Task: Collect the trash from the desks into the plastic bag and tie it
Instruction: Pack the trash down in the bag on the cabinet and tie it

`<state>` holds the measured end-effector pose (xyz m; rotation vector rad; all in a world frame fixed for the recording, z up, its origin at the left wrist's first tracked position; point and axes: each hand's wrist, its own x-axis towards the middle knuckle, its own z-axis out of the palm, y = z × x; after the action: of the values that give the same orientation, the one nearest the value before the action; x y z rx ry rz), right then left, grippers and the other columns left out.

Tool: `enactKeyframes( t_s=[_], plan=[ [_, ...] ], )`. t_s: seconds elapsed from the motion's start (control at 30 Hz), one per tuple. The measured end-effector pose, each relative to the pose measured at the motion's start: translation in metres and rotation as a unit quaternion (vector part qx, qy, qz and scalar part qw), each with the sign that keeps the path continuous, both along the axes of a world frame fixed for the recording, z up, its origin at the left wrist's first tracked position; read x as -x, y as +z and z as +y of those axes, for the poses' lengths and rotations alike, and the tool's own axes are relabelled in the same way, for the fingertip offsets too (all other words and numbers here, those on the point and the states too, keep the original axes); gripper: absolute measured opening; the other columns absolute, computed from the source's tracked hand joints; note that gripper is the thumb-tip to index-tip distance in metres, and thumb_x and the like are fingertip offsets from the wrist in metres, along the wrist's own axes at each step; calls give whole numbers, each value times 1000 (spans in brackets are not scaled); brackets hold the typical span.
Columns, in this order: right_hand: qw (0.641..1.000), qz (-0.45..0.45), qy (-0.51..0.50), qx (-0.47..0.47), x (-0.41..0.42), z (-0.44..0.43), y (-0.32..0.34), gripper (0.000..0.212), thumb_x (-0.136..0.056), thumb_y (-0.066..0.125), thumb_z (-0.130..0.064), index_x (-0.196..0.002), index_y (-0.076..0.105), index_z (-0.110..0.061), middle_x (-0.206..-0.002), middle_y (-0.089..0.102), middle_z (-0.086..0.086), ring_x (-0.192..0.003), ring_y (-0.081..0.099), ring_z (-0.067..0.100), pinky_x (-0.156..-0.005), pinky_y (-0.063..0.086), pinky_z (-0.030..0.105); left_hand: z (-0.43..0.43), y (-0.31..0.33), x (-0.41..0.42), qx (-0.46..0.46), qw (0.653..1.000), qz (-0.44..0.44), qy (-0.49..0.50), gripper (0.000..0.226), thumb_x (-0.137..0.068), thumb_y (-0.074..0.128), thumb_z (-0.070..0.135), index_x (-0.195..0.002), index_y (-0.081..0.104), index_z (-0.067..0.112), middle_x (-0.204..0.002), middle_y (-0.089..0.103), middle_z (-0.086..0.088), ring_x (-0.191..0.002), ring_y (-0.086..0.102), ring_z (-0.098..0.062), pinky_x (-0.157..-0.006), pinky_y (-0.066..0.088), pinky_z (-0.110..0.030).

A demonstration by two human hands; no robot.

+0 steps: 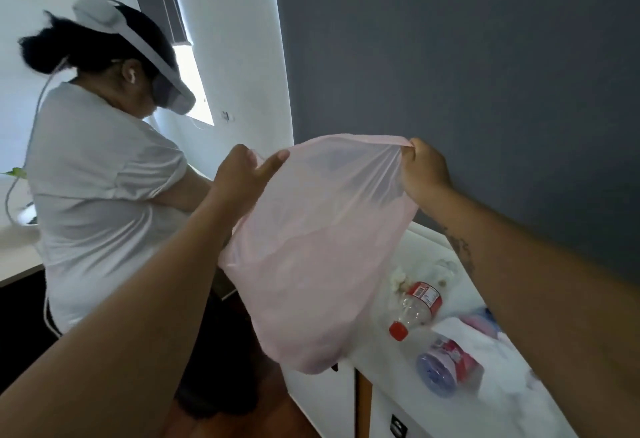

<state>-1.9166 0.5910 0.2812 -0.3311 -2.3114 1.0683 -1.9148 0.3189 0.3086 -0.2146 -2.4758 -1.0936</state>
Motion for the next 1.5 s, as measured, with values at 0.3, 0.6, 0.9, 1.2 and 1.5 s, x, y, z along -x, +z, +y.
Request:
enactKeyframes(
  t_s=[0.3,0.6,0.9,1.2,1.5],
  plan=[
    [998,-12,56,33,38,32,-2,30,-101,33,-23,-99,57,-5,-95,58,10,-91,57,33,-77,47,39,33,6,44,120,990,-9,70,31,-99,53,29,-97,59,-1,-98,60,-21,-98,56,-39,-75,36,-36],
    [997,59,30,26,60,41,28,24,-101,35,-19,-91,54,-9,-91,54,6,-80,48,22,-66,31,28,39,42,68,134,986,79,62,34,-100,50,30,-101,62,-1,-84,57,-10,-85,52,-28,-76,39,-35],
    [995,74,-61,17,31,52,16,27,-102,36,-25,-99,56,-8,-104,63,18,-88,57,30,-71,38,32,41,-1,64,144,988,43,-43,36,-95,56,42,-92,61,7,-85,57,-3,-81,51,-24,-73,34,-30],
    [992,-116,-38,7,-19,65,-59,29,-95,54,-37,-104,54,-10,-105,61,14,-100,60,34,-73,43,34,61,-62,62,34,991,-57,-119,56,-98,43,52,-81,63,2,-76,62,-10,-73,54,-26,-60,37,-33],
    [895,-435,20,-97,-91,114,-119,141,-43,58,-93,-152,-11,-35,-164,1,4,-148,14,35,-116,25,55,104,-104,64,63,978,-78,-184,55,-102,35,48,-75,68,13,-63,56,1,-65,54,-17,-64,35,-30]
  ],
)
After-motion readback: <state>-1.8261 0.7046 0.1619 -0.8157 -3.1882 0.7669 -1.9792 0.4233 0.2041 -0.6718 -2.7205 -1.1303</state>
